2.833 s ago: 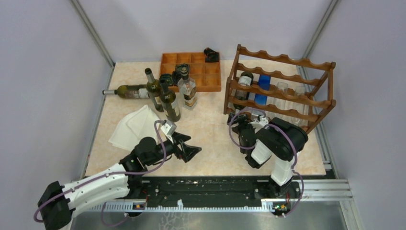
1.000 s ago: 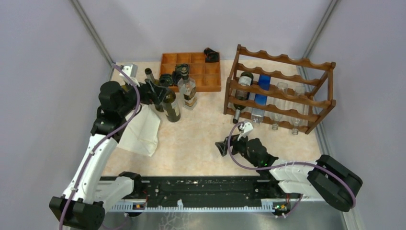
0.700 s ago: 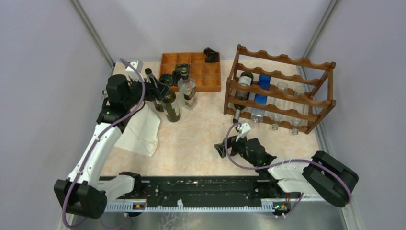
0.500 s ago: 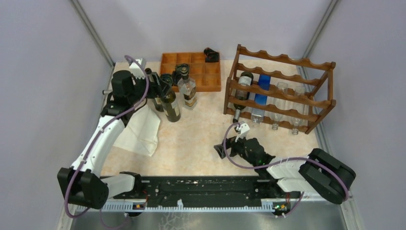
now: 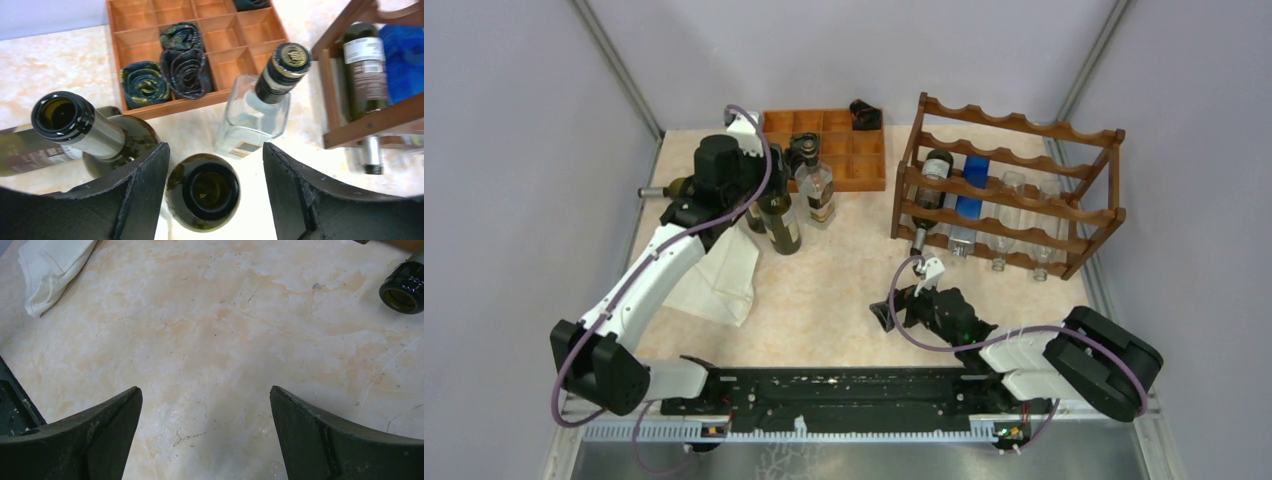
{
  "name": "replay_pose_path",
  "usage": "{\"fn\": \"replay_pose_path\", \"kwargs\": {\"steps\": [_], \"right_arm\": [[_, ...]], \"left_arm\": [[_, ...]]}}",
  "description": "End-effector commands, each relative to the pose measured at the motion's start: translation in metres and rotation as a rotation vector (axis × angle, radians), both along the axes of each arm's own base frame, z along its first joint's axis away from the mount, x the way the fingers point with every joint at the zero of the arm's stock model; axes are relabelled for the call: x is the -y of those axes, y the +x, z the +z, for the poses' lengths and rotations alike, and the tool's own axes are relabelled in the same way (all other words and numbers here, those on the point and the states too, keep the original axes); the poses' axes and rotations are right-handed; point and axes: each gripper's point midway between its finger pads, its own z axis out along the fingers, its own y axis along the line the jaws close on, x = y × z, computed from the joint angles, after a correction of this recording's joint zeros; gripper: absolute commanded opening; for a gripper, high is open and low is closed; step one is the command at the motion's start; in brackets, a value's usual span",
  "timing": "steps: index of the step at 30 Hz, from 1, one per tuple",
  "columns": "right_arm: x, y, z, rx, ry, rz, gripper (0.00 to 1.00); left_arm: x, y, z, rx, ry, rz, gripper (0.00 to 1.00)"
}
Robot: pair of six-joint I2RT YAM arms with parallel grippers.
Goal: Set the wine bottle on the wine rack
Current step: Adjust the wine bottle in the wine rack, then pick up the wine bottle from the center of the board.
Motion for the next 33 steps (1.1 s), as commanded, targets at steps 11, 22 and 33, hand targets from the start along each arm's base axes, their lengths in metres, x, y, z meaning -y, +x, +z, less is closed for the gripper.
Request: {"fn": "replay_pose_path", "kwargs": {"steps": [11,22,33], "right_arm": [[-0.012,0.005,0.029,0.066,0.077,0.018,0.97],[-0.023,-0.012,0.075,0.188,0.117,0.165,0.96],[-0.051,-0.035,0.096,0.271,0.01,0.452,0.96]], "left_arm": [[0.001,-0.007,0.0,-0.037,0.074,-0.027,0.07],[0.041,-0.096,0.028,-0.004,-0.279,-0.314,0.0],[0.058,-0.14,0.01,-0.004,-0.704,-0.394,0.0]]}}
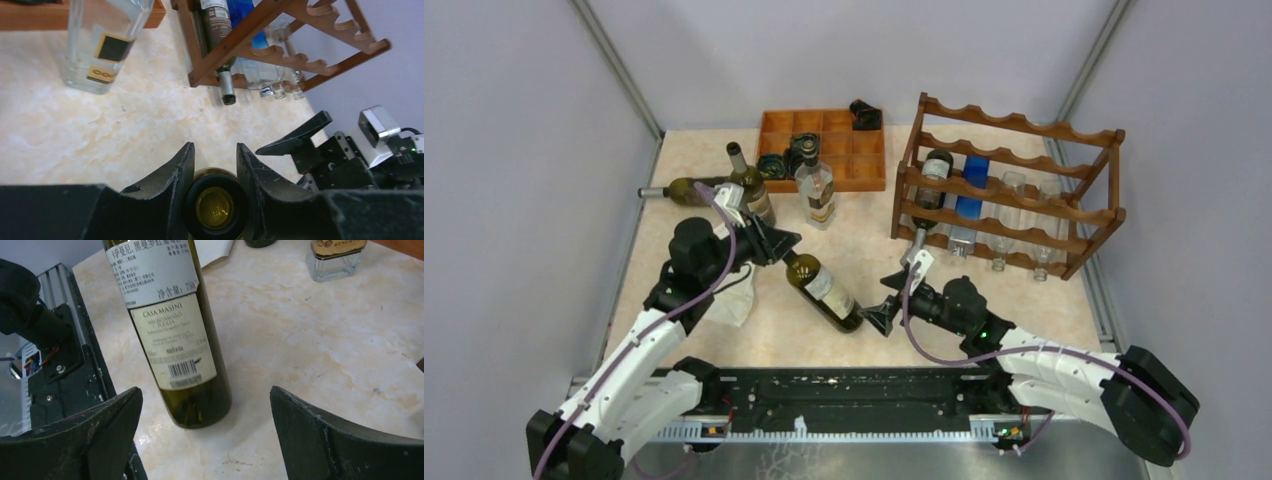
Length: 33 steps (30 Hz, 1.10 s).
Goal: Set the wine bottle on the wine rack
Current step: Pick up the wine bottle from the center of the board.
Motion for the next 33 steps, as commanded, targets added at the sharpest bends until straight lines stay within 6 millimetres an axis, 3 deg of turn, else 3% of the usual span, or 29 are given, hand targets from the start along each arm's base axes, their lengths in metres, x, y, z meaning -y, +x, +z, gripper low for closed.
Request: {"fn": "replay_pose_path", "kwargs": {"steps": [1,6,11,16,23,27,30,31,32,33], "right_arm": [[-0.025,-0.006,0.017,0.076,-0.076,0.156,0.96],[-0.038,0.004,0.029,0.124,-0.154,0.19,0.97],[-0.055,-0.002,0.023,0.126,-0.238,0.28,0.97],[-0.071,-0.007,-0.008,0.059,-0.354,0.301,0.97],[-0.074,0.0,-0.041,0.054,-0.513,0.262,0.92],[-0.069,0.004,-0.041,0.108,-0.541,0.252,0.77],[-0.065,0.002,-0.032,0.181,-0.541,0.276,0.57],[-0.063,0.002,-0.029,0.202,-0.537,0.278,0.44],[-0.061,0.001,-0.026,0.223,-0.538,0.28,0.23],[-0.057,0.001,-0.023,0.241,-0.543,0.277,0.11]], "left_arm": [[0.016,-0.012,0.045,0.083,-0.274,-0.065,0.0],[0.018,-0.013,0.018,-0.003,-0.312,-0.053,0.0],[0.017,-0.015,-0.003,-0.055,-0.349,-0.036,0.0],[0.018,-0.017,-0.008,-0.051,-0.371,-0.049,0.0],[0.025,-0.026,-0.013,-0.049,-0.382,-0.112,0.0],[0.026,-0.031,-0.021,-0.058,-0.378,-0.132,0.0],[0.025,-0.034,-0.027,-0.065,-0.372,-0.137,0.0],[0.025,-0.034,-0.029,-0.065,-0.369,-0.137,0.0],[0.025,-0.035,-0.032,-0.068,-0.364,-0.138,0.02],[0.025,-0.036,-0.034,-0.07,-0.358,-0.141,0.1]]}}
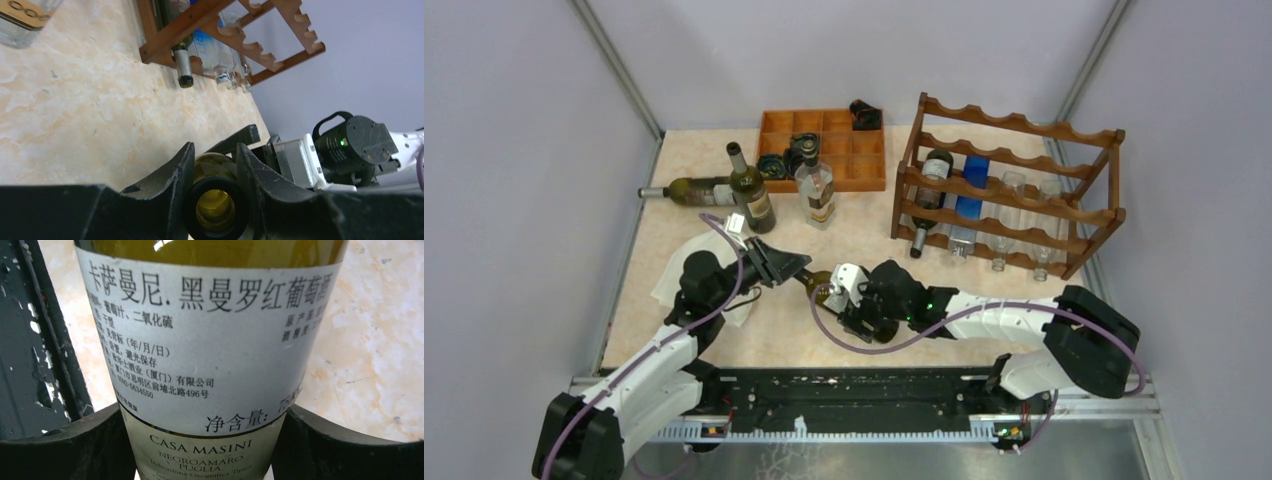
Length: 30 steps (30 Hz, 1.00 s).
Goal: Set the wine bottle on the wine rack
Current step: Pick up the wine bottle from the center of the board.
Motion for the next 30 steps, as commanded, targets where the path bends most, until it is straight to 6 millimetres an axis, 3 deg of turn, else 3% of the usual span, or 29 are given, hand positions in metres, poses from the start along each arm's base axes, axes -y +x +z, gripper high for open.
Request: {"fn": "replay_pose_path", "kwargs": {"steps": [1,4,6,8,12,17,23,30], "right_arm": [[-0.003,0.012,0.046,0.205,0.078,0.054,0.01],[0.003,0.009,0.052,0.243,0.07,0.083,0.0],[0.008,0.0,0.048,0.269,0.01,0.191,0.0],[0.019,-0.004,0.042,0.289,-0.074,0.237,0.0],[0.041,0.007,0.04,0.33,-0.235,0.224,0.0],[0.057,0.018,0.045,0.429,-0.356,0.223,0.0],[0.05,0.009,0.06,0.596,-0.379,0.358,0.0],[0.038,-0.003,0.064,0.674,-0.373,0.468,0.0]], "left_arm": [[0.004,-0.01,0.011,0.047,-0.033,-0.049,0.22],[0.002,-0.013,0.007,0.063,0.021,-0.067,0.65],[-0.003,-0.014,0.006,0.081,0.099,-0.07,0.87],[-0.01,-0.014,0.01,0.1,0.196,-0.065,0.98],[-0.023,-0.026,0.005,0.07,0.362,-0.094,0.99],[-0.013,-0.059,0.004,0.036,0.37,-0.296,0.99],[0.006,-0.097,-0.017,-0.035,0.252,-0.574,0.98],[0.029,-0.111,-0.036,-0.063,0.278,-0.687,0.98]]}}
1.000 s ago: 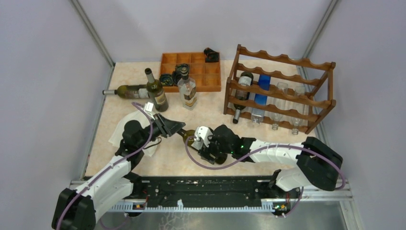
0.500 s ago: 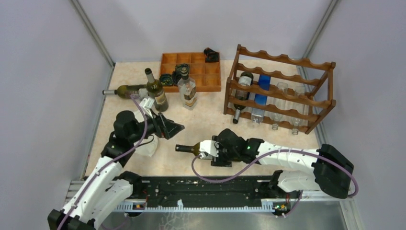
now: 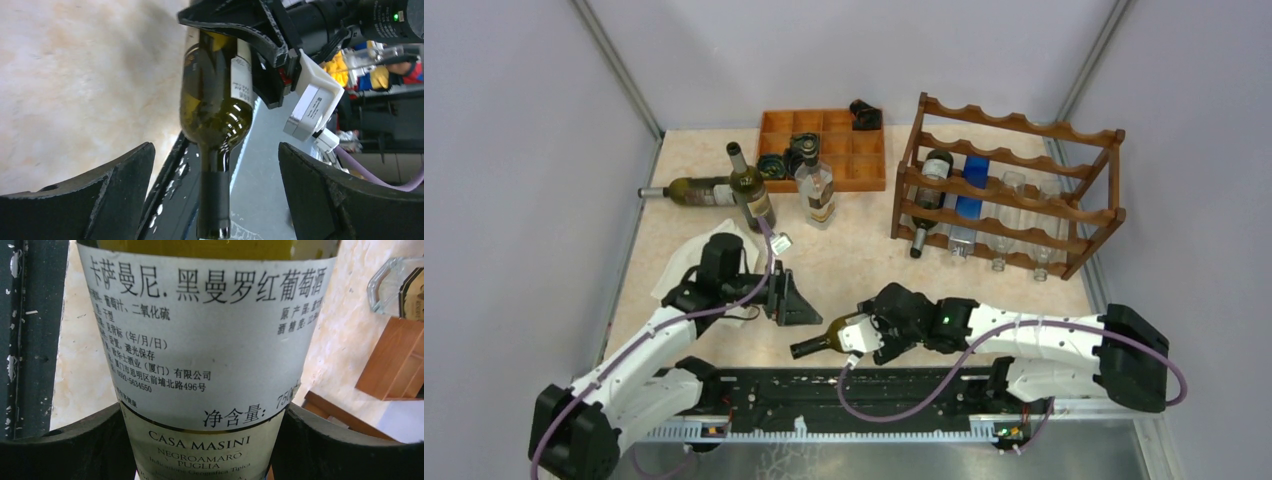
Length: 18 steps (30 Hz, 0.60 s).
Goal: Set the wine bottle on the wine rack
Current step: Pick up the wine bottle from the center of the board.
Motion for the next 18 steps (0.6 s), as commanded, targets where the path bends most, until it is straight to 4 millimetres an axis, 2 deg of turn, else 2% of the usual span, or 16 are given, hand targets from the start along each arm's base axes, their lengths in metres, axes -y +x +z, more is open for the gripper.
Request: {"fn": "replay_pose_path", "kwargs": {"steps": [1,4,7,11,18], "right_arm": [[-0.035,0.012,0.057,0.15,0.155,0.077,0.0],[-0.035,0.011,0.061,0.175,0.16,0.097,0.0],[-0.038,0.006,0.07,0.206,0.187,0.133,0.0],[-0.04,0.002,0.074,0.231,0.206,0.17,0.0],[-0.045,-0.005,0.071,0.224,0.206,0.205,0.0]], "left_arm": [[0.023,-0.021,0.0,0.0,-0.025,-0.157,0.98],[0.037,-0.036,-0.011,-0.061,-0.003,-0.235,0.98],[0.047,-0.043,-0.018,-0.107,0.005,-0.282,0.99],[0.059,-0.052,-0.014,-0.16,-0.059,-0.354,0.99],[0.078,-0.064,-0.019,-0.269,-0.078,-0.447,0.99]]}}
